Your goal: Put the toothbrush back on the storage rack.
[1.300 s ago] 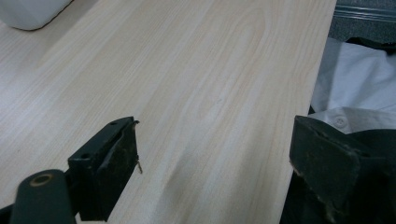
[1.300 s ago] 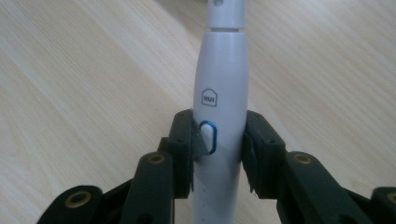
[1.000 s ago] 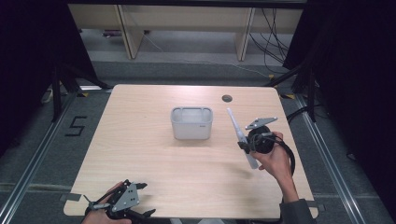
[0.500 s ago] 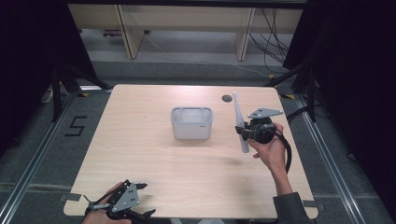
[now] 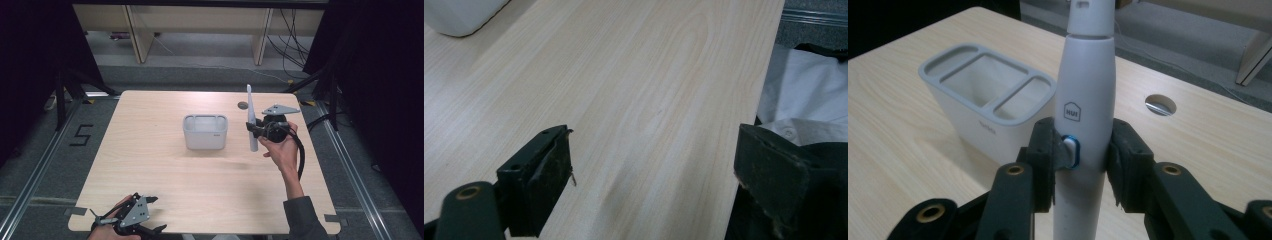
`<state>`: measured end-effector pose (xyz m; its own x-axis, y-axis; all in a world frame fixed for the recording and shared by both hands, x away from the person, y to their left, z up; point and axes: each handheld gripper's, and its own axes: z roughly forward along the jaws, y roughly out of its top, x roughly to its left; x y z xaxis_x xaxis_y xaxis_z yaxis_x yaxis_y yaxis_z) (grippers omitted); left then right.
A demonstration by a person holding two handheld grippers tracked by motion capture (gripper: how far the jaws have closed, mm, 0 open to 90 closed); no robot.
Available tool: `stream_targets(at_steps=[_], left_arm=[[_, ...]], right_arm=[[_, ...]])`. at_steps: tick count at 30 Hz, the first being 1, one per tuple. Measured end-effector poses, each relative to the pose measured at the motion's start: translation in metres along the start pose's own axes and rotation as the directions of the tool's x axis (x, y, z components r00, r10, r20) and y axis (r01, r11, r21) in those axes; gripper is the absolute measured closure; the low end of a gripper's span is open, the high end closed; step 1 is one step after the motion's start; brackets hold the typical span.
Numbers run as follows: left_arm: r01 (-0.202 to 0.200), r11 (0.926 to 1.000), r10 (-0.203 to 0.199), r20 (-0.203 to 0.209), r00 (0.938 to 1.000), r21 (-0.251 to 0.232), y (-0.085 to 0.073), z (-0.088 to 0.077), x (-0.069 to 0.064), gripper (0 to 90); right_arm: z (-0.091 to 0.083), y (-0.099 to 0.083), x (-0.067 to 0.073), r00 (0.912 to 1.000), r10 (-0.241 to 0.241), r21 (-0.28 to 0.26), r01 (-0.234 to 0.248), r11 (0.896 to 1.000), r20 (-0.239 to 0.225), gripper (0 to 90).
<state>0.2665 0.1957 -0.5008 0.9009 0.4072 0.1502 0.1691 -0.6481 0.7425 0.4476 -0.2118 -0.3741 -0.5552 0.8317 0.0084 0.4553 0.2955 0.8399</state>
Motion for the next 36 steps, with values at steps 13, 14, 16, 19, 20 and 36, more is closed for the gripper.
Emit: stream_targets(at_steps=[13,14,16,19,20,36], left_arm=[[0.001,1.0000,-0.002,-0.008,1.0000,-0.009,0.000,0.001,0.000,14.8],[0.001,1.0000,-0.001,0.000,1.0000,-0.001,0.000,0.000,0.000,14.8],[-0.001,1.0000,0.000,-0.009,1.0000,-0.007,0.000,0.001,-0.001,14.8],[0.001,1.0000,-0.001,-0.004,1.0000,-0.009,0.000,0.000,0.000,14.8],[-0.003,1.0000,0.003,-0.001,1.0000,-0.001,0.000,0.000,0.001,14.8],[-0.002,0.9998,0.002,-0.006,1.0000,-0.018,0.000,0.000,0.000,14.8]], right_arm=[[0.010,0.023,0.007,0.9998,-0.010,-0.042,0.009,0.999,-0.018,66.6],[0.012,0.024,0.008,0.9999,-0.007,-0.053,0.006,0.999,-0.015,66.5],[0.013,0.029,0.009,0.9997,-0.011,-0.056,0.010,0.998,-0.021,66.6],[0.014,0.036,0.012,0.9995,-0.002,-0.055,0.001,0.999,-0.030,66.5],[0.015,0.038,0.013,0.9997,-0.015,-0.065,0.014,0.998,-0.021,66.6],[0.036,0.069,0.031,0.9984,-0.007,-0.120,0.000,0.993,-0.057,66.5]])
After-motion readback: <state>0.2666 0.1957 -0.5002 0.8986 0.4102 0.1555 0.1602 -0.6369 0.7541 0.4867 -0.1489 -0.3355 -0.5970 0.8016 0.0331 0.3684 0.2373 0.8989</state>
